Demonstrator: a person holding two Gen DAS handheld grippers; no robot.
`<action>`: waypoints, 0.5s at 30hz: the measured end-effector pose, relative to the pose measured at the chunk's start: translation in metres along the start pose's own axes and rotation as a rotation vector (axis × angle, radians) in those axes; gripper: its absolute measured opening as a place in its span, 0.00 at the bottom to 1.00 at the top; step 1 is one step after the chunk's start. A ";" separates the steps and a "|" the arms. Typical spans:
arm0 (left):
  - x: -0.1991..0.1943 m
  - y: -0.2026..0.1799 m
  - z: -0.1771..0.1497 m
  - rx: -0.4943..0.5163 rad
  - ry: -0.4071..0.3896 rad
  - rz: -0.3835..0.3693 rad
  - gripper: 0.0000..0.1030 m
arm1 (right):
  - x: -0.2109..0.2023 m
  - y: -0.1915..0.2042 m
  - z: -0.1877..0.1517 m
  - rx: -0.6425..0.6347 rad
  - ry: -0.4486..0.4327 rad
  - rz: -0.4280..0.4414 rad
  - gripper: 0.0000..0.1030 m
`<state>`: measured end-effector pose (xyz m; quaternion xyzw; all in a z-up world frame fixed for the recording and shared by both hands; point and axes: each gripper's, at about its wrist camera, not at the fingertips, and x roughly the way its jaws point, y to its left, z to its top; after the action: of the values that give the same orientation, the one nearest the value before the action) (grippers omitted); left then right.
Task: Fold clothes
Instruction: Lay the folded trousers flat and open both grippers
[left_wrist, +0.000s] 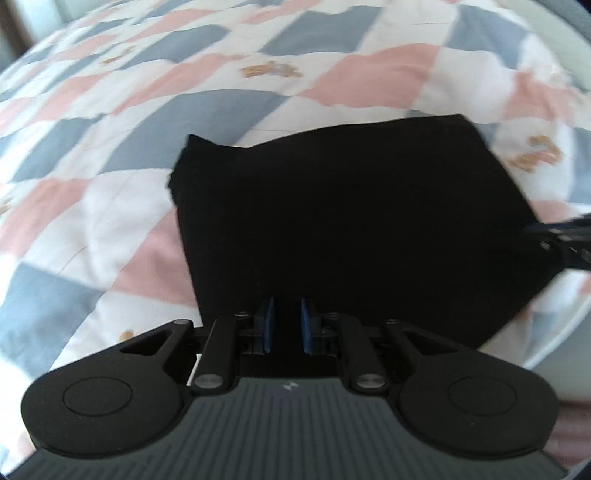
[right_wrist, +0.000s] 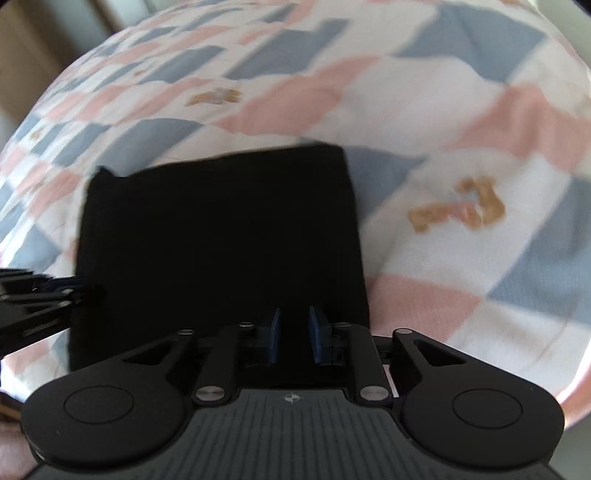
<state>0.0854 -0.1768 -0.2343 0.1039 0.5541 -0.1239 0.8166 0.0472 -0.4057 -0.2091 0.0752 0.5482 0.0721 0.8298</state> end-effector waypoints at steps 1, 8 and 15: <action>-0.008 -0.002 0.002 -0.037 0.008 -0.003 0.11 | -0.009 0.002 0.001 -0.019 -0.016 0.011 0.25; -0.043 -0.028 -0.019 -0.089 -0.028 0.033 0.18 | -0.001 0.004 -0.024 -0.177 0.024 -0.055 0.25; -0.033 -0.034 -0.027 -0.192 0.010 0.091 0.21 | -0.006 -0.006 -0.020 -0.117 0.041 -0.005 0.33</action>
<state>0.0391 -0.1976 -0.2144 0.0508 0.5620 -0.0325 0.8249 0.0271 -0.4117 -0.2124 0.0237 0.5603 0.1035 0.8215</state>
